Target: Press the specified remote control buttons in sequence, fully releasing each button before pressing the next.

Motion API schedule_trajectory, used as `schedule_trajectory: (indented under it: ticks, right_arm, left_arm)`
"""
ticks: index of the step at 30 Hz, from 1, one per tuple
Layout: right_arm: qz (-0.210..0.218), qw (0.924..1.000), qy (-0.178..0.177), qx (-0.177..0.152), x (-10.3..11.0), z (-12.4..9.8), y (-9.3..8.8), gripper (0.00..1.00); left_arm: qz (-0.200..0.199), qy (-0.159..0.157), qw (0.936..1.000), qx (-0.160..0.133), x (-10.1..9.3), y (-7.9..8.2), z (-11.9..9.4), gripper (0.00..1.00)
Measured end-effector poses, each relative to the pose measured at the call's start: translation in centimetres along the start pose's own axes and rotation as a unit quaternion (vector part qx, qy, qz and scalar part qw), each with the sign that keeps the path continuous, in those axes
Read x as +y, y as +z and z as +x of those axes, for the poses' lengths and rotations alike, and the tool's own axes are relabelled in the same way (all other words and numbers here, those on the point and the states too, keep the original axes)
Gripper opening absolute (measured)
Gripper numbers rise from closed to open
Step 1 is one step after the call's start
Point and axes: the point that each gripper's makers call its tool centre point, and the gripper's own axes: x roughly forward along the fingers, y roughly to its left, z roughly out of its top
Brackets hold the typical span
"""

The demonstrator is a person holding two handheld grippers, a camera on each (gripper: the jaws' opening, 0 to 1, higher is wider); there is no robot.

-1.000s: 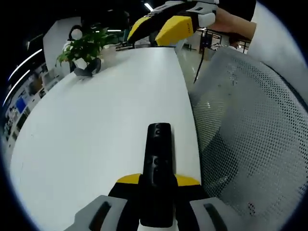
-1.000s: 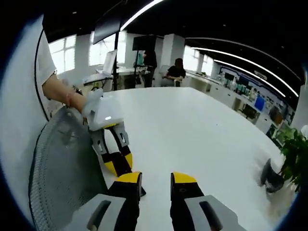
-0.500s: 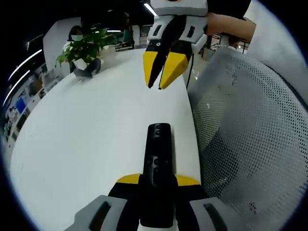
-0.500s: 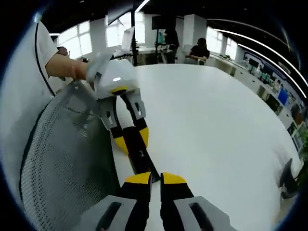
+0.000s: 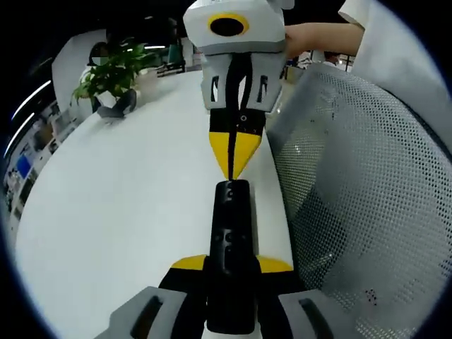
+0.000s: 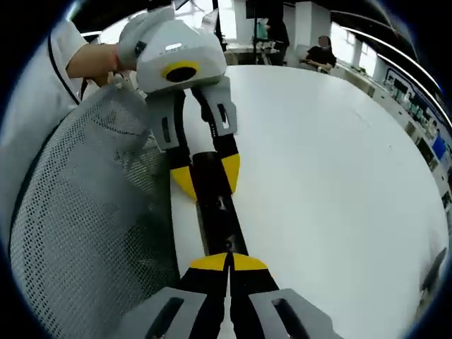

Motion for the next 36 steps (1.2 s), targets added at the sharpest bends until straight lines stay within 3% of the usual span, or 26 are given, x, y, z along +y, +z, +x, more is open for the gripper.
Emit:
schedule_trajectory:
  ticks: [7, 15, 17, 20, 24, 26, 30, 36]
  right_arm:
    - [-0.016, 0.9995, -0.016, 0.022, 0.0, 0.2, -0.2, 0.00]
    - [-0.037, 0.9949, -0.030, 0.089, -0.1, 0.6, -0.3, 0.00]
    - [-0.021, 0.9946, -0.032, 0.096, -0.1, 0.6, -0.3, 0.00]
    - [-0.006, 0.9963, -0.030, 0.080, -0.3, 0.5, -0.4, 0.00]
    - [0.034, 0.9992, -0.020, -0.004, -0.2, 0.3, -0.2, 0.00]
    - [0.060, 0.9978, -0.016, -0.023, -0.2, 0.2, -0.2, 0.00]
    - [0.060, 0.9978, -0.012, -0.025, 0.1, 0.2, -0.1, 0.00]
    - [0.007, 0.9995, -0.020, -0.022, 0.7, 0.8, 0.9, 0.00]
  left_arm:
    - [0.006, -0.006, 0.9999, 0.013, 0.0, 0.1, 0.1, 0.24]
    - [0.003, -0.005, 0.9993, 0.037, 0.0, 0.1, 0.1, 0.24]
    - [0.002, -0.005, 0.9992, 0.040, 0.0, 0.1, 0.2, 0.24]
    - [-0.002, -0.003, 0.9988, 0.049, 0.0, 0.1, 0.3, 0.24]
    - [-0.008, 0.003, 0.9981, 0.061, 0.1, 0.2, 0.3, 0.25]
    - [-0.009, 0.004, 0.9977, 0.067, 0.1, 0.1, 0.3, 0.25]
    - [-0.012, 0.005, 0.9969, 0.078, 0.1, 0.1, 0.3, 0.25]
    - [-0.013, 0.006, 0.9962, 0.086, 0.1, 0.1, 0.3, 0.25]
